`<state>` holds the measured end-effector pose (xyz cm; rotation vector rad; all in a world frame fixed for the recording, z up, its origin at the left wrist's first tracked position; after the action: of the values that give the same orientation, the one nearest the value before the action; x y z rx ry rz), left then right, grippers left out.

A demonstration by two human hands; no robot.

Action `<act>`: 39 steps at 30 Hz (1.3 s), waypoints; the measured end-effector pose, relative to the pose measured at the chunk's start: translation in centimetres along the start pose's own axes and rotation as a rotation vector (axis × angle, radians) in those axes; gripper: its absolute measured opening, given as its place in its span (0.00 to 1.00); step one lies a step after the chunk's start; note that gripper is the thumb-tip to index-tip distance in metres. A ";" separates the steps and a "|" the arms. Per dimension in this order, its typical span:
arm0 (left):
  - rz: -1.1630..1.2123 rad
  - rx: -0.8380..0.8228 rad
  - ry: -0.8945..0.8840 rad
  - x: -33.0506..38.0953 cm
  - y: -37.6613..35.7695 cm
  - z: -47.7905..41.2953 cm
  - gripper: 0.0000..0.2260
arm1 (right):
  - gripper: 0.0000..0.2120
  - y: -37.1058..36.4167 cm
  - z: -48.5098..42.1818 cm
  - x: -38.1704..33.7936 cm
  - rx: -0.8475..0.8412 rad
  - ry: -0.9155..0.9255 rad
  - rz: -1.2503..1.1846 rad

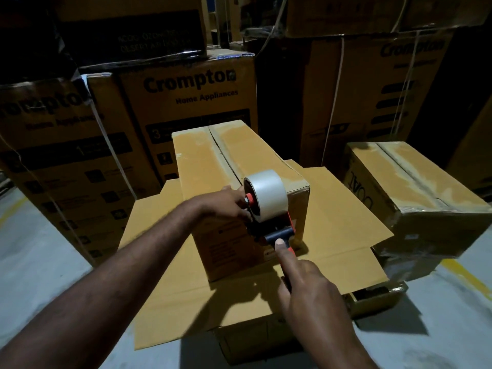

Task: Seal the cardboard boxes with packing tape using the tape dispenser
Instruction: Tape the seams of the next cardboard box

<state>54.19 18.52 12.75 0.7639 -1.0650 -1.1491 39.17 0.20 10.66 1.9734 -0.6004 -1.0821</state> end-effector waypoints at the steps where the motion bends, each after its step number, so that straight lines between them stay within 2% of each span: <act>1: -0.013 0.004 0.003 -0.1 -0.2 -0.3 0.22 | 0.36 -0.1 0.0 -0.2 -0.006 0.005 0.012; 5: 0.000 0.008 -0.016 -0.3 -0.7 -0.9 0.18 | 0.35 -0.5 -0.2 -0.8 -0.049 0.014 0.048; 12: 0.012 0.013 -0.041 0.2 -0.5 -1.1 0.20 | 0.33 -0.7 -0.2 -0.8 -0.014 -0.033 -0.041; 17: -0.050 -0.016 -0.011 -0.2 -1.4 -1.0 0.28 | 0.35 -2.2 0.7 -0.3 0.008 -0.067 -0.093; 25: -0.045 0.028 -0.035 -0.3 -0.8 -0.3 0.25 | 0.30 -2.2 -1.0 -0.6 0.004 -0.074 -0.130; 29: -0.059 0.068 -0.122 -0.2 -0.6 -0.4 0.20 | 0.30 -2.6 -1.5 -0.4 -0.015 -0.116 -0.164; 33: -0.125 0.144 -0.303 0.5 -1.3 -0.6 0.31 | 0.28 -3.6 -1.0 0.9 -0.027 -0.306 -0.354; 35: -0.118 0.163 -0.335 0.1 -1.3 -1.2 0.32 | 0.29 -3.5 -0.9 0.6 -0.029 -0.328 -0.365; 39: 0.044 0.086 -0.330 -0.4 -0.9 -1.5 0.25 | 0.28 -2.4 -1.3 1.3 -0.047 -0.327 -0.362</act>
<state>55.33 18.67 11.34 0.6260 -1.4067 -1.2248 41.00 1.23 8.50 1.9222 -0.3857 -1.6475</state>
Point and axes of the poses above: each hand's wrist, its own z-axis away from the middle knuckle, its own y-axis out of the back of the hand, x = y × z, the point moved 8 cm from there along -z, towards the middle knuckle, and after that the axes turned 9 degrees about y, right-handed, at the moved point
